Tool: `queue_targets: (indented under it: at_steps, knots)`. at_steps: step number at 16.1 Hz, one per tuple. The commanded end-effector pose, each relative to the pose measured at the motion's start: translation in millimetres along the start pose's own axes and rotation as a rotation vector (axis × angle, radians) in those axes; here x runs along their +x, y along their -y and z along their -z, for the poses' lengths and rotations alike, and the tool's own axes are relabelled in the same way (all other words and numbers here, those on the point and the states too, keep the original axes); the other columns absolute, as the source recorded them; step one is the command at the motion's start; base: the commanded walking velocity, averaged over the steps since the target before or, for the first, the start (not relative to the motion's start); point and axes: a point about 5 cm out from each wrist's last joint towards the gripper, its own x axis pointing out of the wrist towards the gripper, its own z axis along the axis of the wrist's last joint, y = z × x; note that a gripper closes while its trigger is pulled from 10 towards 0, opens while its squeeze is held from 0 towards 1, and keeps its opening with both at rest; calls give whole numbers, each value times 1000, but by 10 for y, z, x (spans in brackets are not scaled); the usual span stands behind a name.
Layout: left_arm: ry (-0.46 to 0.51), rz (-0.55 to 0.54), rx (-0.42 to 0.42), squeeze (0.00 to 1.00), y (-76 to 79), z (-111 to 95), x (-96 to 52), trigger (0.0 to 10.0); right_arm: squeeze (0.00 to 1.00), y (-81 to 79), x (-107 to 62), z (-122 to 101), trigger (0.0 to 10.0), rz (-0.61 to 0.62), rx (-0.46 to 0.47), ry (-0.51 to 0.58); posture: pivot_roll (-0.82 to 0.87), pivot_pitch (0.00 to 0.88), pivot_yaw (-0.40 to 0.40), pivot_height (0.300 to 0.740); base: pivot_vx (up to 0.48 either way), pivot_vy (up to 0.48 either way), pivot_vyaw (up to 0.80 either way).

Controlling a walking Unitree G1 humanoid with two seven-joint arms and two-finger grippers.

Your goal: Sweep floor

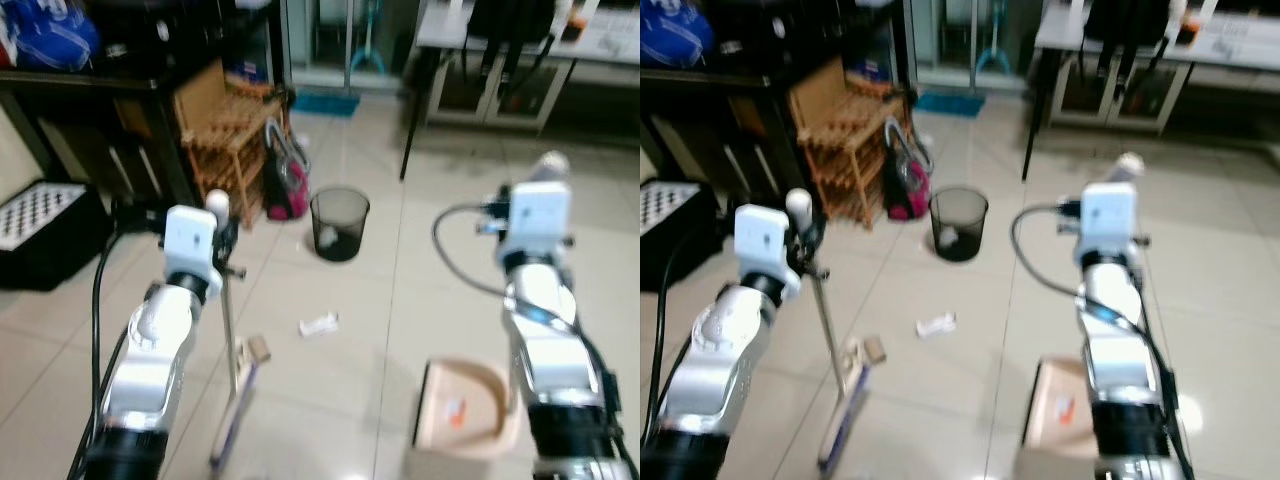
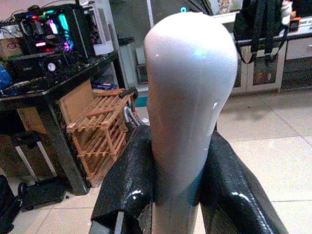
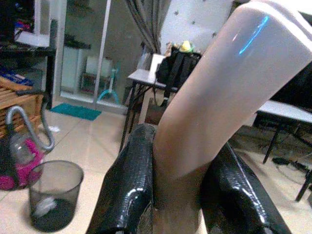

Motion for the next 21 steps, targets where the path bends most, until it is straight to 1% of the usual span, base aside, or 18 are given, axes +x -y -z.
queue_targets:
  at_steps: [1, 2, 4, 8, 12, 15, 21]
  knots:
    - [29, -13, 24, 0, -24, -81, 9, 10000, 0, -7, -1, -62, 10000, -14, 11, 14, -83, 0, 31, 740, 0, 0, 0]
    - [21, -19, 24, 0, -25, -66, 1, 10000, 0, -36, -16, -27, 10000, -29, 24, -10, -82, 0, 26, 740, 0, 0, 0]
    - [13, -25, 25, 0, -28, -48, -8, 10000, 0, -68, -40, 22, 10000, -49, 17, -45, -81, 0, 24, 740, 0, 0, 0]
    - [7, -24, 21, 0, -16, -27, -14, 10000, 0, -80, -48, 61, 10000, -59, 10, -70, -86, 0, 27, 740, 0, 0, 0]
    - [10, -16, 10, 0, -3, -36, -4, 10000, 0, -134, -71, 54, 10000, -83, 29, -73, -85, 0, 27, 740, 0, 0, 0]
    - [6, -16, 11, 0, -4, -37, 2, 10000, 0, -146, -63, 44, 10000, -88, 32, -73, -83, 0, 25, 740, 0, 331, 0]
    - [5, -20, 14, 0, -14, -44, 17, 10000, 0, -145, -49, 49, 10000, -85, 34, -79, -82, 0, 26, 740, 0, 461, 0]
